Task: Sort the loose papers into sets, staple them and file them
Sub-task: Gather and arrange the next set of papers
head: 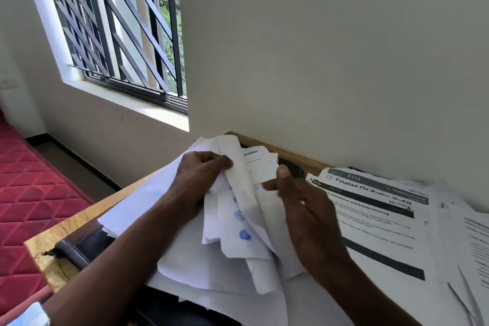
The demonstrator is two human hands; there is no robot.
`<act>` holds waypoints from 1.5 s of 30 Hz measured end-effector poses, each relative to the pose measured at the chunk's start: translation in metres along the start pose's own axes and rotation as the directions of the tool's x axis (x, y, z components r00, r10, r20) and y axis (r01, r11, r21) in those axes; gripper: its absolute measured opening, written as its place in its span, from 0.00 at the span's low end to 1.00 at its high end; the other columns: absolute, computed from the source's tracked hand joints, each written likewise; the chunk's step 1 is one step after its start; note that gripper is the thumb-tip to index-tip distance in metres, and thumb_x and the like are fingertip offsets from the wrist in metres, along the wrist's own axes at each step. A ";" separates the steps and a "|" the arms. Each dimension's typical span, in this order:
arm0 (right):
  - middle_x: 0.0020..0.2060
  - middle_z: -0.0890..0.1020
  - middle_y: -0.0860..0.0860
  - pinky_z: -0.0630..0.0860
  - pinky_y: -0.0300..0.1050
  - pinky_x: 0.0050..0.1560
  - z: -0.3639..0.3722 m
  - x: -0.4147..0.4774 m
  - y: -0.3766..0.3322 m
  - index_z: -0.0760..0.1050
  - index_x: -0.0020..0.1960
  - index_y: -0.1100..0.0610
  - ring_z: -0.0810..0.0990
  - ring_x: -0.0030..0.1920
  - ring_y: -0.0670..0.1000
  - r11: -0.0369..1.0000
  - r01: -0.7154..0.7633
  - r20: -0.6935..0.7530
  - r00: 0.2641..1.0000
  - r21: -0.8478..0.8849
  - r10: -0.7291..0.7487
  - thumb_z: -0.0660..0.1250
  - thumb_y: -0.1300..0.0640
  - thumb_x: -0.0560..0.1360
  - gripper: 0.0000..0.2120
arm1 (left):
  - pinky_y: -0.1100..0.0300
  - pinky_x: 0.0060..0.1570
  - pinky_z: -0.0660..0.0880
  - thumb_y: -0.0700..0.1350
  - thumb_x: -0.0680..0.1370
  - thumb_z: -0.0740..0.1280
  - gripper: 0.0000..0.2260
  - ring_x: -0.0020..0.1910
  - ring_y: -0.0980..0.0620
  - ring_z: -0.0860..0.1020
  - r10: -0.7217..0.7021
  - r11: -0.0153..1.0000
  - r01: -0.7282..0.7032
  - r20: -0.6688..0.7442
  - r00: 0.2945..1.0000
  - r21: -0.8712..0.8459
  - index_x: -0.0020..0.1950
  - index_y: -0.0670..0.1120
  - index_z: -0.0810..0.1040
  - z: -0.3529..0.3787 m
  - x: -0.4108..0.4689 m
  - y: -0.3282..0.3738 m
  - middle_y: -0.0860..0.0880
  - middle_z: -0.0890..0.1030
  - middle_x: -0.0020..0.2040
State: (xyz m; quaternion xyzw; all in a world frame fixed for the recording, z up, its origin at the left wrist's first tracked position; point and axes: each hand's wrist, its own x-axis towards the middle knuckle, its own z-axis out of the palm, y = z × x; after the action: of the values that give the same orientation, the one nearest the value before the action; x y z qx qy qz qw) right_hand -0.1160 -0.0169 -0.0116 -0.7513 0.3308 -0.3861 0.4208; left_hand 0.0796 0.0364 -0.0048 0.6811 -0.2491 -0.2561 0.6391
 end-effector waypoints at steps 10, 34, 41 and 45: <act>0.36 0.80 0.39 0.71 0.44 0.46 -0.025 0.027 0.015 0.83 0.45 0.48 0.77 0.39 0.43 0.994 -0.104 0.075 0.991 -0.039 0.107 0.68 0.41 0.80 0.13 | 0.53 0.47 0.83 0.59 0.80 0.70 0.27 0.50 0.48 0.87 0.066 0.997 -0.061 0.104 0.992 -0.057 0.75 0.60 0.63 0.006 -0.007 0.002 0.50 0.86 0.57; 0.52 0.88 0.52 0.84 0.47 0.48 -0.074 0.076 -0.079 0.82 0.60 0.57 0.87 0.52 0.54 0.838 0.167 -0.129 0.985 0.519 -0.116 0.75 0.54 0.73 0.17 | 0.40 0.56 0.82 0.37 0.76 0.76 0.20 0.51 0.41 0.87 0.487 0.859 -0.471 0.036 0.872 -0.201 0.67 0.41 0.78 -0.040 -0.012 0.103 0.42 0.87 0.53; 0.53 0.81 0.43 0.76 0.27 0.43 -0.033 0.050 -0.053 0.67 0.71 0.55 0.82 0.45 0.32 0.851 0.245 -0.360 0.930 0.465 -0.072 0.70 0.53 0.80 0.23 | 0.40 0.56 0.82 0.50 0.73 0.75 0.21 0.51 0.46 0.86 0.524 0.839 -0.530 -0.077 0.848 -0.121 0.62 0.42 0.79 -0.021 -0.016 0.062 0.45 0.87 0.54; 0.59 0.82 0.43 0.77 0.38 0.58 -0.020 0.044 -0.036 0.70 0.69 0.50 0.81 0.55 0.37 0.910 0.261 -0.325 0.933 0.321 -0.152 0.69 0.54 0.81 0.19 | 0.45 0.56 0.83 0.52 0.71 0.76 0.23 0.53 0.52 0.85 0.606 0.796 -0.605 -0.034 0.795 0.033 0.63 0.45 0.81 -0.021 -0.016 0.055 0.51 0.87 0.55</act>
State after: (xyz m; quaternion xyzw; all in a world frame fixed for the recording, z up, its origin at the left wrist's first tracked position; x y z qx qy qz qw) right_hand -0.1052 -0.0453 0.0409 -0.6270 0.2311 -0.5897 0.4535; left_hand 0.0806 0.0594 0.0517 0.5777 -0.4425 -0.0213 0.6856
